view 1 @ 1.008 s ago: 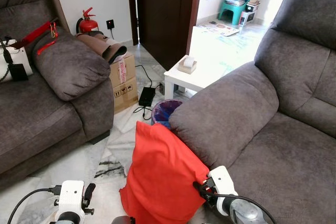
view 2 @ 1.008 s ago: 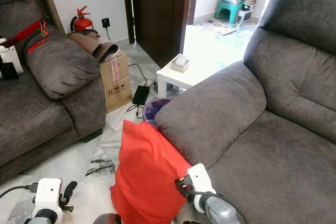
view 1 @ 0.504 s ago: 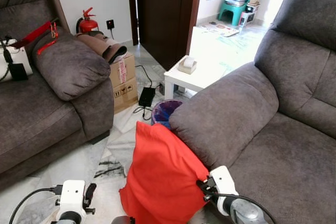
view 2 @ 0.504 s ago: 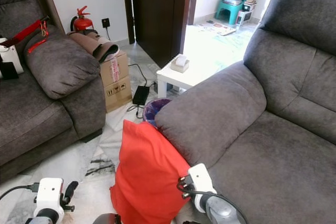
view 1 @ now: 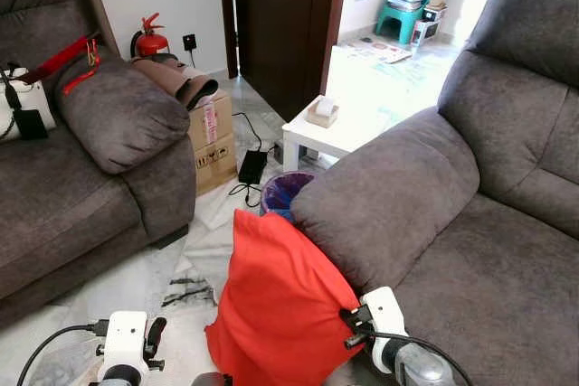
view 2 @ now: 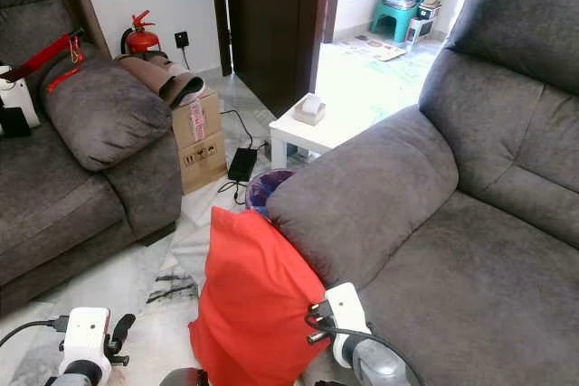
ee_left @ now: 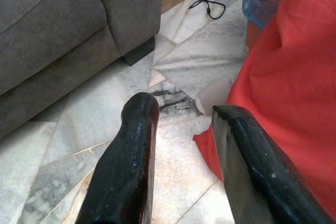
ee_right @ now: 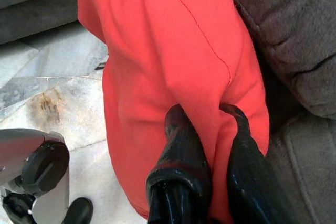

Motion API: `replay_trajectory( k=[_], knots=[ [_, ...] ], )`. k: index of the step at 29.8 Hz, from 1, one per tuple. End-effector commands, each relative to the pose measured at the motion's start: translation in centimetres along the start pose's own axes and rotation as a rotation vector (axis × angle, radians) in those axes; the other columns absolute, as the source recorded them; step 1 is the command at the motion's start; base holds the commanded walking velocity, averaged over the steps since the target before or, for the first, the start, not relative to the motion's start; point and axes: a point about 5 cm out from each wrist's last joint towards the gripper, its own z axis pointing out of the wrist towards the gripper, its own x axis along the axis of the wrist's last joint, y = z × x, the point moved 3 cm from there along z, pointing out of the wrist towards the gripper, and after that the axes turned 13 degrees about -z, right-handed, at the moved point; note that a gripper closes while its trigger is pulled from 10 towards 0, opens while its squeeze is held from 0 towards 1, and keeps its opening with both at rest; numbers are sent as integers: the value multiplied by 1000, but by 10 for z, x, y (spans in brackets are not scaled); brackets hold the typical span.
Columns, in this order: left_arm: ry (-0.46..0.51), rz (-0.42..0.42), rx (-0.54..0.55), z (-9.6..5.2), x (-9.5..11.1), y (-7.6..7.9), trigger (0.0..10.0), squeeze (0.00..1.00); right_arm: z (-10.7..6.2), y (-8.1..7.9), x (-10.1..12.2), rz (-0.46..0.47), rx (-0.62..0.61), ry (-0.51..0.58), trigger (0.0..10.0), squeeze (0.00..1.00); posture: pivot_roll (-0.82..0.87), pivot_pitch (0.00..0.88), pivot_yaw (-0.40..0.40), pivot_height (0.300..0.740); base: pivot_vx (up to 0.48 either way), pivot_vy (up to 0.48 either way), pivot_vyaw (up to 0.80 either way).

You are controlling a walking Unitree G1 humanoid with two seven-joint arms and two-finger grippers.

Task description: Move the pillow to the sofa from floor

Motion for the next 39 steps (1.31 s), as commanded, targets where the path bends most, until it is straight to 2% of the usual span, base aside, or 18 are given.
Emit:
replay_trajectory(
  k=[1, 17, 18, 19, 20, 24, 39],
  knots=[
    [-23, -9, 2, -1, -4, 0, 10000, 0, -2, -5, -9, 30, 11, -27, 0, 0, 238, 0, -39, 602, 0, 0, 0],
    [-37, -13, 0, 1, -6, 0, 10000, 0, -3, 3, -9, 79, -66, -31, 0, 0, 232, 0, -27, 602, 0, 0, 0],
    [-37, -12, -1, 1, -6, 0, 10000, 0, -1, 3, -6, 105, -71, -18, 1765, 0, 231, 0, -28, 602, 0, 0, 0],
    [-37, -12, -1, 1, -6, 0, 10000, 0, -1, 3, -6, 105, -71, -18, 1765, 0, 231, 0, -28, 602, 0, 0, 0],
    [-35, -12, -1, 2, -5, 0, 10000, 0, 0, 4, -3, 135, -77, 0, 10000, 0, 229, 0, -26, 602, 0, 0, 0],
    [-31, -12, 2, 4, -3, -1, 10000, 0, 1, 6, 2, 157, -84, 32, 10000, 0, 226, 0, -23, 607, 0, 0, 0],
    [-25, -15, 6, 7, 1, -2, 10000, 0, -1, 11, 4, 192, -99, 51, 10000, 0, 225, 0, -17, 692, 0, 0, 0]
  ],
)
